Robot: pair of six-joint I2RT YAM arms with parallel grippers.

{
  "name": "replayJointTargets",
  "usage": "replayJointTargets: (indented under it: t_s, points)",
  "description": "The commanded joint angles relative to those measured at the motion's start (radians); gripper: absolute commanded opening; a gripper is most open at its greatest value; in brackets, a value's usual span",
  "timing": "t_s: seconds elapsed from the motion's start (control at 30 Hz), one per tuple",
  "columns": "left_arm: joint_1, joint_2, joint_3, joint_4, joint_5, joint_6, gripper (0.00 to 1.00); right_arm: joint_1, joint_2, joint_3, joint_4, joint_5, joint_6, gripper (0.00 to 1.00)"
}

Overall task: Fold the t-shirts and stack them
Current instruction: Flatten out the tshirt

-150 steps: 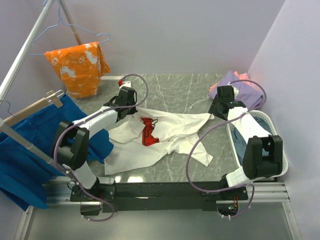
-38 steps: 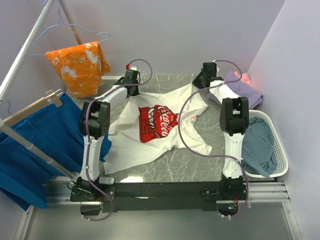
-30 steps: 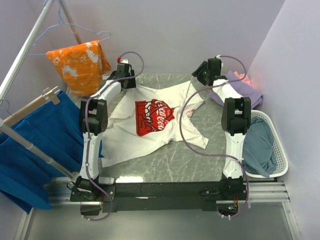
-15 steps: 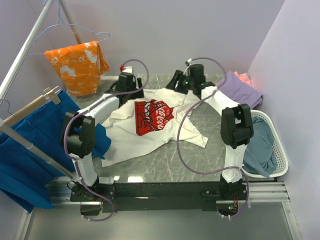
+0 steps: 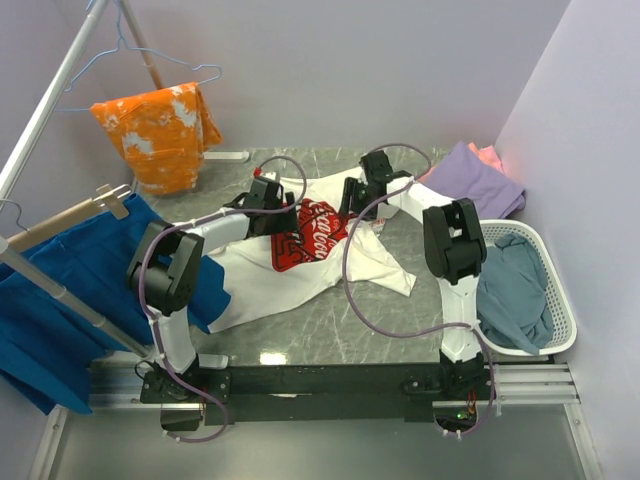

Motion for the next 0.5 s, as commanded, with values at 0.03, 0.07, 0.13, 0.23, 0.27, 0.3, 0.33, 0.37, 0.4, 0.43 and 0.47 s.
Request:
replayJointTargets:
  t_s: [0.03, 0.07, 0.13, 0.23, 0.27, 0.3, 0.33, 0.37, 0.4, 0.43, 0.47]
  points:
    - [-0.025, -0.002, -0.025, 0.014, 0.025, -0.023, 0.83, 0.02, -0.116, -0.118, -0.166, 0.197, -0.037, 0.63]
    - [-0.027, -0.002, -0.029, 0.005, 0.02, -0.022, 0.83, 0.025, -0.159, -0.145, -0.186, 0.216, -0.05, 0.63]
    - [-0.027, -0.004, -0.033, -0.005, 0.02, -0.01, 0.83, 0.037, -0.213, -0.256, -0.204, 0.286, -0.059, 0.64]
    - [-0.028, -0.014, -0.048, -0.022, 0.025, 0.003, 0.83, 0.055, -0.294, -0.379, -0.259, 0.367, -0.071, 0.64]
    - [-0.028, -0.022, -0.06, -0.027, 0.037, 0.009, 0.83, 0.069, -0.326, -0.399, -0.299, 0.395, -0.07, 0.64]
    - [-0.028, -0.027, -0.065, -0.033, 0.044, 0.012, 0.83, 0.078, -0.343, -0.44, -0.311, 0.418, -0.07, 0.64]
    - [-0.028, -0.03, -0.071, -0.038, 0.049, 0.015, 0.83, 0.086, -0.358, -0.458, -0.325, 0.438, -0.073, 0.64]
    - [-0.03, -0.037, -0.083, -0.041, 0.055, 0.015, 0.82, 0.092, -0.386, -0.471, -0.365, 0.461, -0.079, 0.65]
    - [-0.028, -0.042, -0.091, -0.047, 0.063, 0.015, 0.83, 0.104, -0.398, -0.499, -0.383, 0.469, -0.082, 0.65]
    - [-0.028, -0.047, -0.098, -0.056, 0.083, 0.016, 0.82, 0.11, -0.408, -0.514, -0.402, 0.463, -0.088, 0.65]
    - [-0.031, -0.054, -0.114, -0.061, 0.098, 0.02, 0.82, 0.118, -0.438, -0.528, -0.437, 0.47, -0.088, 0.65]
